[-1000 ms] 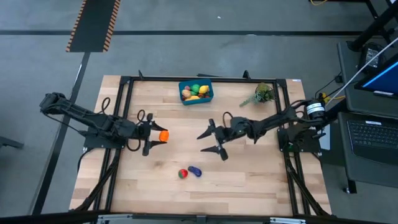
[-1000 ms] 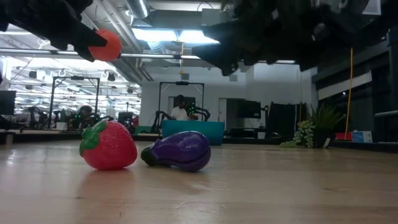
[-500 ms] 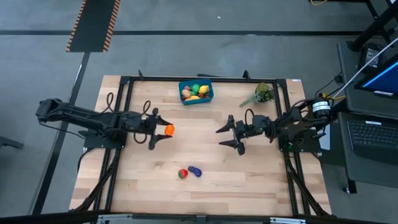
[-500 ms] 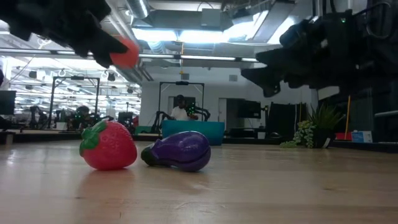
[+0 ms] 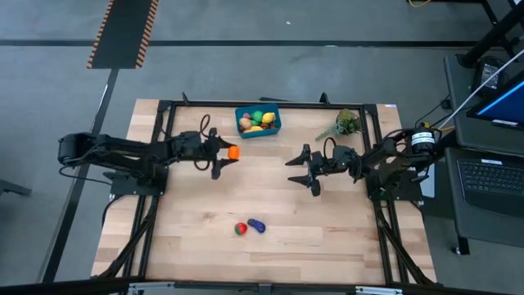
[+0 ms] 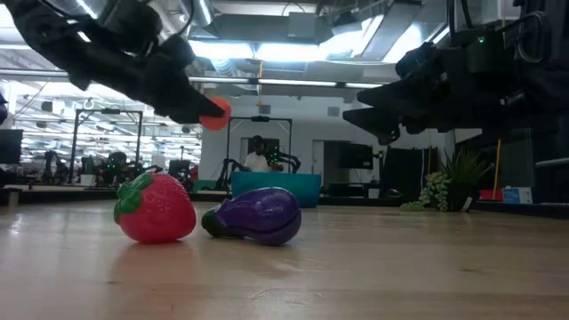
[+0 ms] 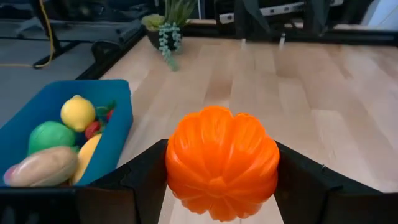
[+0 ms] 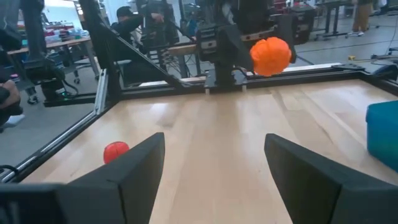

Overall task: Pick and placing Produce into tupperware
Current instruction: Put the tangerine into the blue bin

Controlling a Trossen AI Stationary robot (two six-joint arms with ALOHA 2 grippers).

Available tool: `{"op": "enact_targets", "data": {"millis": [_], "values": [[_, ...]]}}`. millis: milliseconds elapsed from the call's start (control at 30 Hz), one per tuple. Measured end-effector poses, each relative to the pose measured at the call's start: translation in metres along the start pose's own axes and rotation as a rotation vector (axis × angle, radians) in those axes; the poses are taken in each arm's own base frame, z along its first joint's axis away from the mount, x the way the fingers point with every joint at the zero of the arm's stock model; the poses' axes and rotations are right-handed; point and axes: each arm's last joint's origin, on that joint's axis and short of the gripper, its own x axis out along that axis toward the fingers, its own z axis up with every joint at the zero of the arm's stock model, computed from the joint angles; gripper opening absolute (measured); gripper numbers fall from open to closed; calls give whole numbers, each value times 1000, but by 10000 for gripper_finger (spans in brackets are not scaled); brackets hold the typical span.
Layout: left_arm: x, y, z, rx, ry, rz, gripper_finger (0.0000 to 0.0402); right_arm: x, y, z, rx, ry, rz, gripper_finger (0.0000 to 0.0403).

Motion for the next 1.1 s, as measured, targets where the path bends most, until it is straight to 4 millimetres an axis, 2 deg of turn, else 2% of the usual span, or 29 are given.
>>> {"op": "enact_targets", "data": {"millis": [267,433,767,900,1100], "values": [[15,19,0,-22,-65,-41,231,-1,-3,0,2,-1,-15,278],[31,30,12,-2,-59,-18,231,-1,-3,0,3,1,-15,278],[72,71,42,-22,122,63,231,-1,-4,-2,5,26,-17,278],[82,87,58,-21,196,84,231,-1,-4,-2,4,26,-17,278],[91,105,72,-25,299,99,231,-1,-4,-2,3,26,-17,278]]}}
